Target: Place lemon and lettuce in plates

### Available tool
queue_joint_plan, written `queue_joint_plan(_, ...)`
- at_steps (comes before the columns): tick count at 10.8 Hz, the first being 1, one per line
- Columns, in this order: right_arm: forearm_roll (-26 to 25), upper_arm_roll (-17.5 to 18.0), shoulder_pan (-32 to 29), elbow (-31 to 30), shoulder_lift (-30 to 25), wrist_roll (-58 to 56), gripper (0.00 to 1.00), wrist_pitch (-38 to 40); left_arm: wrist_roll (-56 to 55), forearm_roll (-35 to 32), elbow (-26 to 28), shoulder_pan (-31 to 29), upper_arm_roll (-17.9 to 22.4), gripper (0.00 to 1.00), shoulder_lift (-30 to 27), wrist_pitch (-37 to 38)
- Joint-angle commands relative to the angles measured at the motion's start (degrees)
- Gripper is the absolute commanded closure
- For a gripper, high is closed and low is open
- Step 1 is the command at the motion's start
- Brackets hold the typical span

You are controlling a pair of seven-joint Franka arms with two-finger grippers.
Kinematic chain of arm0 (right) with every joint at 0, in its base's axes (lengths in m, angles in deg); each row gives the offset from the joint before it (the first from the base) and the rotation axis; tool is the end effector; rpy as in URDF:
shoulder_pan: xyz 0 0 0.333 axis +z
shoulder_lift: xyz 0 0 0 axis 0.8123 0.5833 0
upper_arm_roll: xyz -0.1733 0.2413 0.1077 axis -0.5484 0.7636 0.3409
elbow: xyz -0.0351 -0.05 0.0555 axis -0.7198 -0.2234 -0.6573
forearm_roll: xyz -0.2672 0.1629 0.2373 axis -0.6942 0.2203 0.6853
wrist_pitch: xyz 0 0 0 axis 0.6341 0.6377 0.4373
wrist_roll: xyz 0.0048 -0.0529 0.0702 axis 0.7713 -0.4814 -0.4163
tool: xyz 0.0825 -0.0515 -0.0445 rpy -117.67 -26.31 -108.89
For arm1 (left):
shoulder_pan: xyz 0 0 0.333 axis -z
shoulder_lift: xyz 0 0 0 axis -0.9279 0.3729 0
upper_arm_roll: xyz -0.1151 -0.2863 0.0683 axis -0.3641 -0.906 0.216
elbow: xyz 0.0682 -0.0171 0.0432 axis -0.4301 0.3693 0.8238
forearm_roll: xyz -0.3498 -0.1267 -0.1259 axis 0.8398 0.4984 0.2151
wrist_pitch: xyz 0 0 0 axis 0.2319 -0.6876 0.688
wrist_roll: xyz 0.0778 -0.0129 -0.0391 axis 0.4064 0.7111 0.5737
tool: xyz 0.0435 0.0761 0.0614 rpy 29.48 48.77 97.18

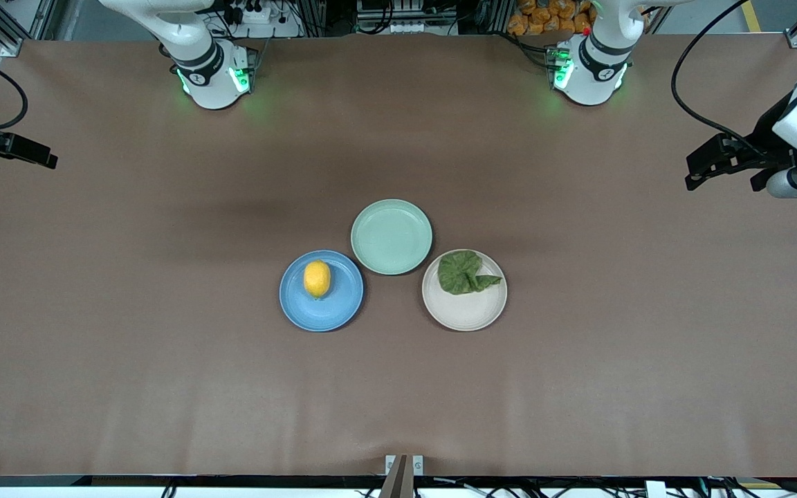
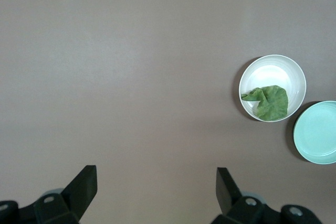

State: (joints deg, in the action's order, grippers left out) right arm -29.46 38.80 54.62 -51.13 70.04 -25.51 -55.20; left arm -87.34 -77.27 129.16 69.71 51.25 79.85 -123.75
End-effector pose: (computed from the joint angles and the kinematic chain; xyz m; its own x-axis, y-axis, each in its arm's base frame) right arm 0.5263 -0.0524 0.6109 0.9552 -0.2099 -0.2085 -0.2024 -0.9777 0.0568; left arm 0.5604 -0.0771 0.6455 0.9993 -0.0177 0.0327 -0.0182 -0.9997 0.0159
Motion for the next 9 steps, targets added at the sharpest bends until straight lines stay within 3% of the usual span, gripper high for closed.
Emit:
queue_joint_plan(1, 2.56, 0.11, -0.21, 3.24, -0.23, 0.29, 0.0, 1.5, 0.19, 0.36, -0.97, -0.46, -0.05, 0.0, 0.31, -0.02)
queue_joint_plan(5, 3.01, 0.11, -0.12, 7.45, -0.06, 0.11, 0.0, 1.33, 0.19, 0.36, -0.97, -0.46, 0.04, 0.0, 0.39, -0.72)
queue_joint_plan(9, 2.75, 0.02, -0.04, 7.73, -0.06, -0.15, 0.0, -1.72, 0.63, 0.27, -0.88, -0.46, 0.04, 0.0, 0.31, -0.72)
